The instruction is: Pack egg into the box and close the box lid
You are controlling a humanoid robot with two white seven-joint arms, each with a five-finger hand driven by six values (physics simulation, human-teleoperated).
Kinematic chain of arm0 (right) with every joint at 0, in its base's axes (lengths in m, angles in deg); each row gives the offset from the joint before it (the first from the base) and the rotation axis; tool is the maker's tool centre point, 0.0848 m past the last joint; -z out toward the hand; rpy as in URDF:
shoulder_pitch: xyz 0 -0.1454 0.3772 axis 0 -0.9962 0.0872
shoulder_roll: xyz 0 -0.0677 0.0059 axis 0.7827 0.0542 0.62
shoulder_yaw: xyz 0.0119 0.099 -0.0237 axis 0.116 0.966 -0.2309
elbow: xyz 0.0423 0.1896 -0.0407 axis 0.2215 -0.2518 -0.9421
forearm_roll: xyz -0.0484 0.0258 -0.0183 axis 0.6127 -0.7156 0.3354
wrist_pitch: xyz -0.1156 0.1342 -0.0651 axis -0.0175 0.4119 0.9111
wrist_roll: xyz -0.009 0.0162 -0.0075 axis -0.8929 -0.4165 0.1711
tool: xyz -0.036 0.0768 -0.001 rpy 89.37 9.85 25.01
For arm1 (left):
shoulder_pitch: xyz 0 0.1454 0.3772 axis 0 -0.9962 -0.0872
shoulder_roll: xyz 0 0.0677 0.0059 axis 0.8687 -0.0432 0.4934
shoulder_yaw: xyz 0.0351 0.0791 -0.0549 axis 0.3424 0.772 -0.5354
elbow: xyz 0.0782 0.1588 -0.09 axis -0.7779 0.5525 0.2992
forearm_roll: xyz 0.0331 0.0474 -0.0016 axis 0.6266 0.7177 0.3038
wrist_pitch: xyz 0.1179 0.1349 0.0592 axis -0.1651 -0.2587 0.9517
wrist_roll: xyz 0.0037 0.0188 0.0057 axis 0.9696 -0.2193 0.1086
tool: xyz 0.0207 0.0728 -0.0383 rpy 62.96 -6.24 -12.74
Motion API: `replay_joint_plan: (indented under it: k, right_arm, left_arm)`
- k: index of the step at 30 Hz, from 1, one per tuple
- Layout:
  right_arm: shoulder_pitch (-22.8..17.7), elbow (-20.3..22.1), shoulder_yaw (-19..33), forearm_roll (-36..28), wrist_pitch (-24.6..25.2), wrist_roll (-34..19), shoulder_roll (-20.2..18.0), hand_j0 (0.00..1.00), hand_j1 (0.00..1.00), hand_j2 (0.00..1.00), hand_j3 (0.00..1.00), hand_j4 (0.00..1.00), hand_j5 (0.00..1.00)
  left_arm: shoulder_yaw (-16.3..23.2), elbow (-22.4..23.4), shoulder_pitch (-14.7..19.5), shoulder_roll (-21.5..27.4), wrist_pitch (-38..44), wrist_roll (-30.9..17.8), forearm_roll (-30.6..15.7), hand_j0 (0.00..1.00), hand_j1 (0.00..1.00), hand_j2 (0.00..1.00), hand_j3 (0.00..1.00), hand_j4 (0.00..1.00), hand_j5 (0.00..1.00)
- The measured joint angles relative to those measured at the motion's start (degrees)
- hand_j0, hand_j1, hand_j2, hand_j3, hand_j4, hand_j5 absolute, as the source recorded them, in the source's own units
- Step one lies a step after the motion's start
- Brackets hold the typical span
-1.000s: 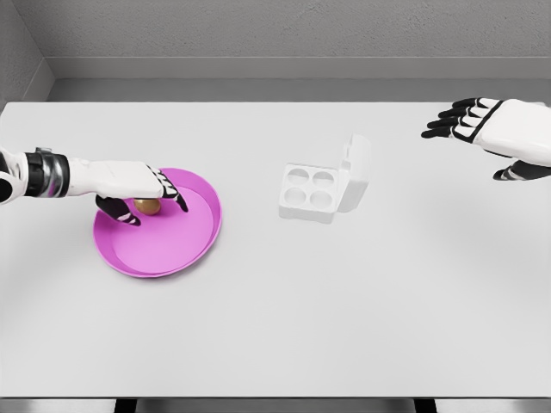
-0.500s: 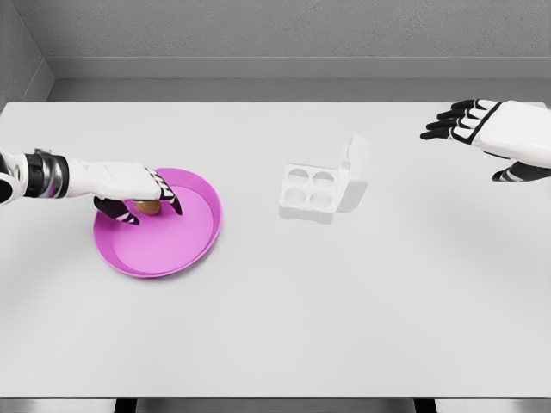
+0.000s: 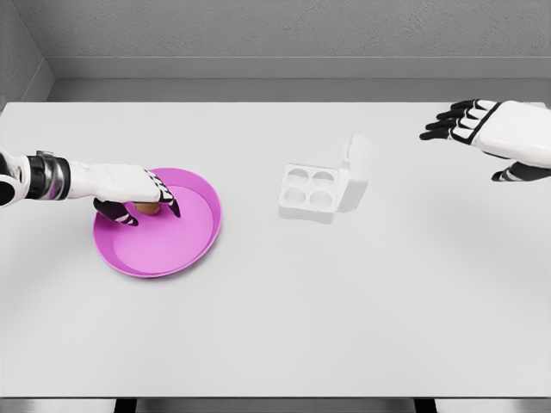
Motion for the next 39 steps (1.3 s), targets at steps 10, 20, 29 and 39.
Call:
replay_joint_plan:
  k: [10,20,29,39]
  right_arm:
    - [0.0,0.0,0.0,0.0,0.0,0.0,0.0,1.0,1.0,1.0,1.0,1.0,1.0]
    - [-0.1,0.0,0.0,0.0,0.0,0.0,0.0,1.0,1.0,1.0,1.0,1.0,1.0]
    - [-0.1,0.0,0.0,0.0,0.0,0.0,0.0,1.0,1.0,1.0,1.0,1.0,1.0]
    - [-0.1,0.0,0.0,0.0,0.0,0.0,0.0,1.0,1.0,1.0,1.0,1.0,1.0]
  left_arm:
    - [-0.1,0.1,0.0,-0.3,0.0,0.1,0.3,0.74,0.74,0.74,0.74,0.74,0.74]
    - [-0.3,0.1,0.0,-0.3,0.0,1.4,0.7,0.74,0.74,0.74,0.74,0.74,0.74]
    - [-0.3,0.2,-0.2,-1.0,3.2,3.8,1.1,0.73,0.73,0.73,0.73,0.73,0.73]
    - [-0.3,1.6,-0.9,-1.1,3.8,7.5,3.8,0.73,0.73,0.73,0.73,0.73,0.73]
